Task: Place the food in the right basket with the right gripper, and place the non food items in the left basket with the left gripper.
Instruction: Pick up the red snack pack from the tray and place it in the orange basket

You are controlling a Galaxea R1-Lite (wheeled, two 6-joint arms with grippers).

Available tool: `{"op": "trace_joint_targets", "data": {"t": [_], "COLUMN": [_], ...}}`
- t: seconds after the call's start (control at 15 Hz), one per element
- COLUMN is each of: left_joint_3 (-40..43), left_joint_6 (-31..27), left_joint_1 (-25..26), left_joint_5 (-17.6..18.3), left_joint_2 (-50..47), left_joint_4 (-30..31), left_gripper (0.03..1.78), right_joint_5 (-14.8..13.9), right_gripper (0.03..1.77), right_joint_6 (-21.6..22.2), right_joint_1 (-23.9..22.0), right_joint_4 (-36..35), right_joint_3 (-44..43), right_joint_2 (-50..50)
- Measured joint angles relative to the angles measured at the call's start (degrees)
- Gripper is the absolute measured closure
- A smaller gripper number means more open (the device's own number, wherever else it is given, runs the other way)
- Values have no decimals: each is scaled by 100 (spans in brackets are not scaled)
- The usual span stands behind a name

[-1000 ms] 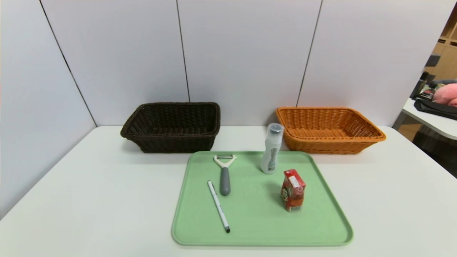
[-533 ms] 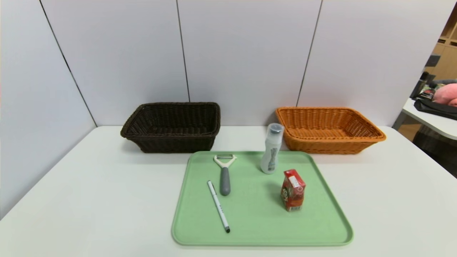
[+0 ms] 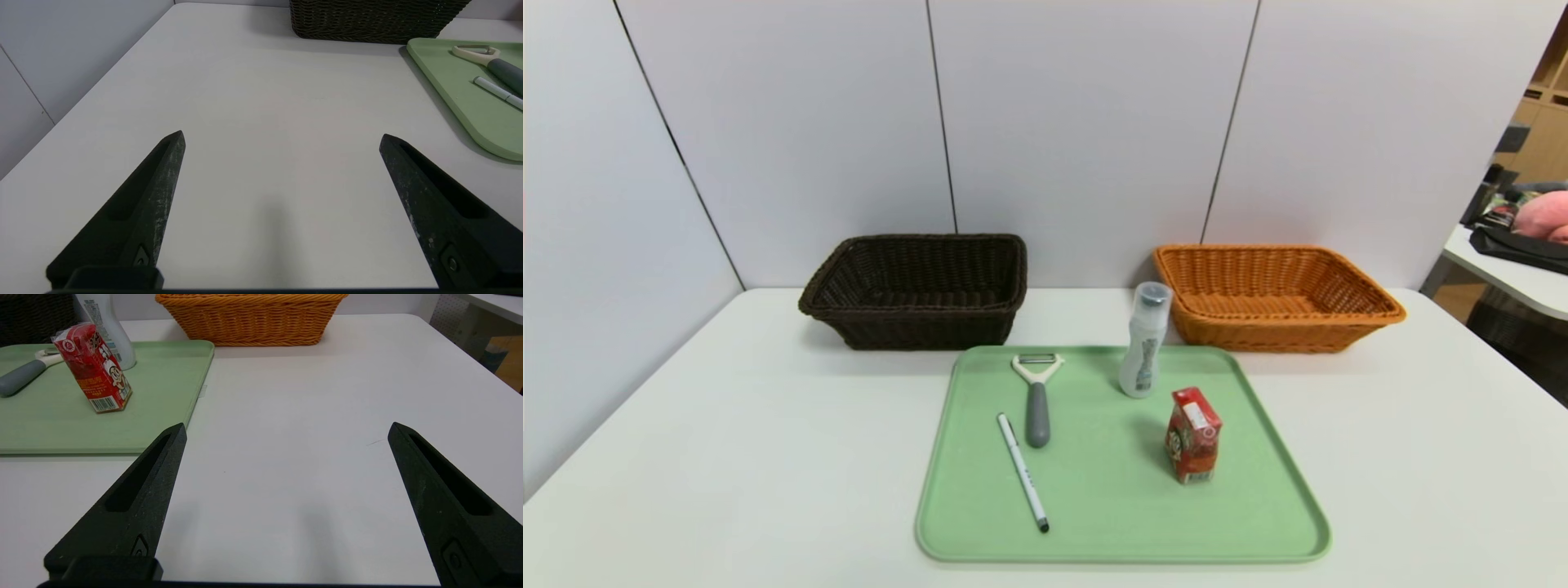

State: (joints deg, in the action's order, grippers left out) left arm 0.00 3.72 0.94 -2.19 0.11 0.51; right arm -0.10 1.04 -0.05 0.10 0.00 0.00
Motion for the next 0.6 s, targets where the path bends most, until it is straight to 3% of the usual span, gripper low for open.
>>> {"op": "trace_joint_targets", "data": {"t": [0.6], "left_joint_3": [0], "left_joint_6": [2], "left_joint_1": [0], "left_joint_5": [2], "left_joint_2": [-1], "left_joint_4": [0], "left_gripper": [12], "right_joint_5": [0], "right_gripper": [10], "right_joint_6": [-7], "right_joint_1": [0], "right_joint_4": [0], "right_joint_3": [0], "right_joint_2": [0]}}
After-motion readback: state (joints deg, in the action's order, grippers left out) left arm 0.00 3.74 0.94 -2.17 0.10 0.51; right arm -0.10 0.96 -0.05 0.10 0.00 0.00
